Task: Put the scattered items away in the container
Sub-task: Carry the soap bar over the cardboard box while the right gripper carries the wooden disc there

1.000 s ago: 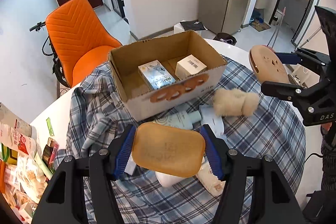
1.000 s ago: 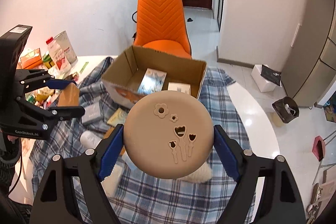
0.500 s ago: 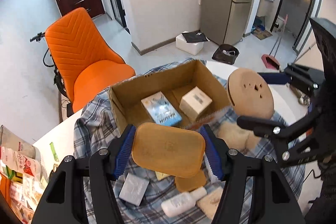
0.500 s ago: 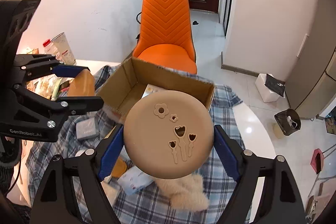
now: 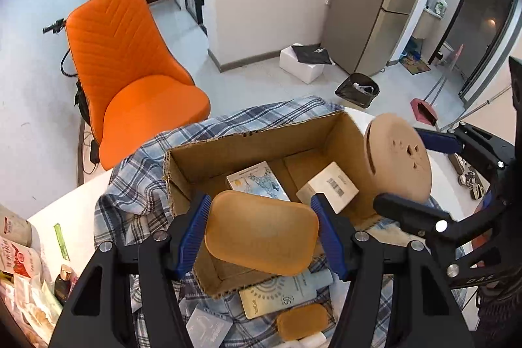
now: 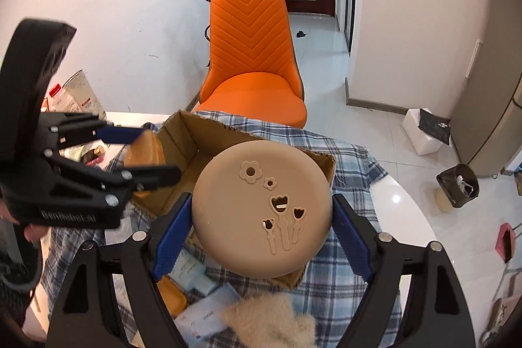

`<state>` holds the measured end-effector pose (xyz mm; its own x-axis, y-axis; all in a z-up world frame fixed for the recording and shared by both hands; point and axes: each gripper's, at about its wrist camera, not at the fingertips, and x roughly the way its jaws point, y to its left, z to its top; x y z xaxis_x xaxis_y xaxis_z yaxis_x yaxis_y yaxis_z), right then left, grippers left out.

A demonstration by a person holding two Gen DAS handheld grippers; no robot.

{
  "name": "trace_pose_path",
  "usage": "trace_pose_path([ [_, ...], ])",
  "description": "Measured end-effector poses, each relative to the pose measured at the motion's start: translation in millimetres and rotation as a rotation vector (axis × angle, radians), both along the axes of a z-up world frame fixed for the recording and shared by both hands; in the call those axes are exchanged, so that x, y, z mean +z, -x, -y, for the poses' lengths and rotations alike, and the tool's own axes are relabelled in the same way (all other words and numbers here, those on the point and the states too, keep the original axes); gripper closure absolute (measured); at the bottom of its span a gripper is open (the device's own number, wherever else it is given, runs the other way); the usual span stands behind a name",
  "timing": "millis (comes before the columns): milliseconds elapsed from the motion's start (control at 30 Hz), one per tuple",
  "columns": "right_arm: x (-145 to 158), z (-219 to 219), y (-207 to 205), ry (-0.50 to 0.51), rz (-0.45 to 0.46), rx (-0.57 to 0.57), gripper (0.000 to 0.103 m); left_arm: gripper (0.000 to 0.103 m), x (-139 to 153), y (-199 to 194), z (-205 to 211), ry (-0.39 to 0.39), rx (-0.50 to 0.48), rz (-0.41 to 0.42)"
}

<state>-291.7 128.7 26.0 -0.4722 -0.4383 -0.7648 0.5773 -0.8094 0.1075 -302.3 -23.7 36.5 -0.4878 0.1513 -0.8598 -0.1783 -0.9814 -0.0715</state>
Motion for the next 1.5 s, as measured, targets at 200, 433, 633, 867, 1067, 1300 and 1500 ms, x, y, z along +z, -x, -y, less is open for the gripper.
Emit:
trace_pose_path([
  [200,-11.3,8.9,1.0,-0.069,-0.017,0.020,0.021,0.037,-15.3,9.9,3.6,-0.006,0.029,0.028],
  [433,-19.2,19.6,-1.7,-0.126,-0.052,0.056,0.021,0.037,-25.1,21.2,6.4,-0.005,0.023,0.047],
  [633,-22.9,27.3,6.6,-0.133,-0.044,0.061,0.021,0.037,-34.2,27.4,0.3,0.025,0.003,0.060],
  [867,-33.0,29.8,18.5,-0.148,-0.028,0.059,0.021,0.037,-42.7,35.6,6.7,0.017,0.015,0.077],
  [1067,-37.3,31.3,21.0,-0.153,-0.023,0.053,0.021,0.037,-50.1,41.8,12.9,0.011,0.023,0.091],
  [1300,-38.6,33.2,23.5,-0.157,-0.018,0.061,0.021,0.037,-50.6,42.0,12.8,0.012,0.010,0.091],
  [1500,-41.1,32.4,22.9,-0.172,-0.019,0.071,0.021,0.037,-51.9,42.6,10.7,0.009,0.006,0.095],
])
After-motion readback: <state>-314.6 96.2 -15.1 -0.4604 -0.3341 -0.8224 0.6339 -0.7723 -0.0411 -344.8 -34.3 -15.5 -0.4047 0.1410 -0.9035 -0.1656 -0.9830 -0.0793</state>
